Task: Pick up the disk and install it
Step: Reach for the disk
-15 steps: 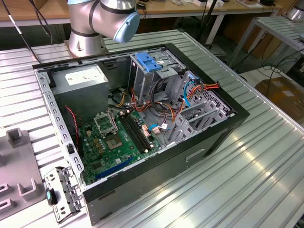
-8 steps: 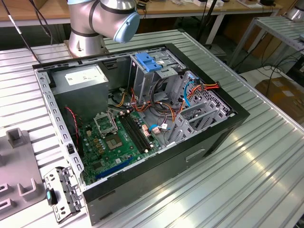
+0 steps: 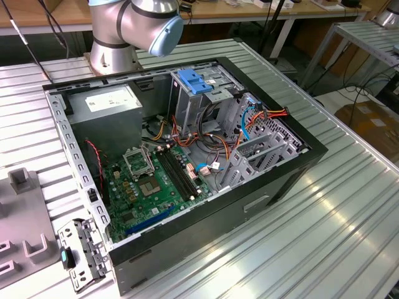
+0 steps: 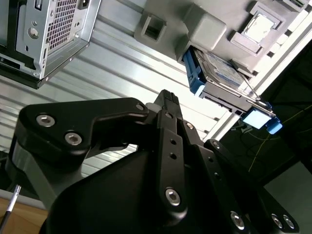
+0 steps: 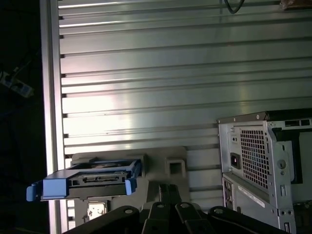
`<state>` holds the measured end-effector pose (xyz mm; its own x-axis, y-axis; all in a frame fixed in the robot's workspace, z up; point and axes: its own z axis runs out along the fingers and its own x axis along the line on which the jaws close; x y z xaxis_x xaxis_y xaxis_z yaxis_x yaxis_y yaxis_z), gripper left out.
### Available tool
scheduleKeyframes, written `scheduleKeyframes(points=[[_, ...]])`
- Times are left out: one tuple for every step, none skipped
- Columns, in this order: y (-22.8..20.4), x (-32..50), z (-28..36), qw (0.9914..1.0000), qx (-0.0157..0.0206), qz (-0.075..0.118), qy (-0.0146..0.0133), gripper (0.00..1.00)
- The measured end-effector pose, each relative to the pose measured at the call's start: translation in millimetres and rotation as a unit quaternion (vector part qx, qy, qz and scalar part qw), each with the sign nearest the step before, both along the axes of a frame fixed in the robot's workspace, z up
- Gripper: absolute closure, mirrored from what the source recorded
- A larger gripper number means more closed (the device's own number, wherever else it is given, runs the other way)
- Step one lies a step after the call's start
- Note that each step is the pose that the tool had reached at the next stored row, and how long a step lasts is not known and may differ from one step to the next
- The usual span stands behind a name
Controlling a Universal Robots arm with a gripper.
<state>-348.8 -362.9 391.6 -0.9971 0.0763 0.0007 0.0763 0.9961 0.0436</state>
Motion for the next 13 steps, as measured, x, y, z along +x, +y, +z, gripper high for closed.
scheduleKeyframes(points=[[0.5,-1.9,0.0,1.0,0.0,0.0,0.0,0.89],[0.5,-4.7,-0.1,1.0,0.0,0.0,-0.0001,0.89],[0.6,-7.7,-0.1,1.0,0.0,0.0,-0.0001,0.89],[0.5,-11.7,0.0,1.0,0.0,0.0,0.0,0.89],[0.5,-14.9,0.0,1.0,0.0,0.0,0.0,0.89],[0.5,-18.1,-0.1,1.0,0.0,0.0,0.0,0.89],[0.5,-22.0,0.0,1.0,0.0,0.0,0.0,0.89],[0.4,-24.5,0.0,1.0,0.0,0.0,0.0,0.89],[0.4,-25.8,0.0,1.0,0.0,0.0,0.0,0.89],[0.3,-27.3,0.0,1.0,0.0,0.0,0.0,0.89],[0.1,-28.2,0.0,1.0,0.0,0.0,0.0,0.89],[-0.3,-29.0,-0.1,1.0,0.0,0.0,-0.0001,0.89],[-0.6,-29.7,0.0,1.0,0.0,0.0,0.0,0.89]])
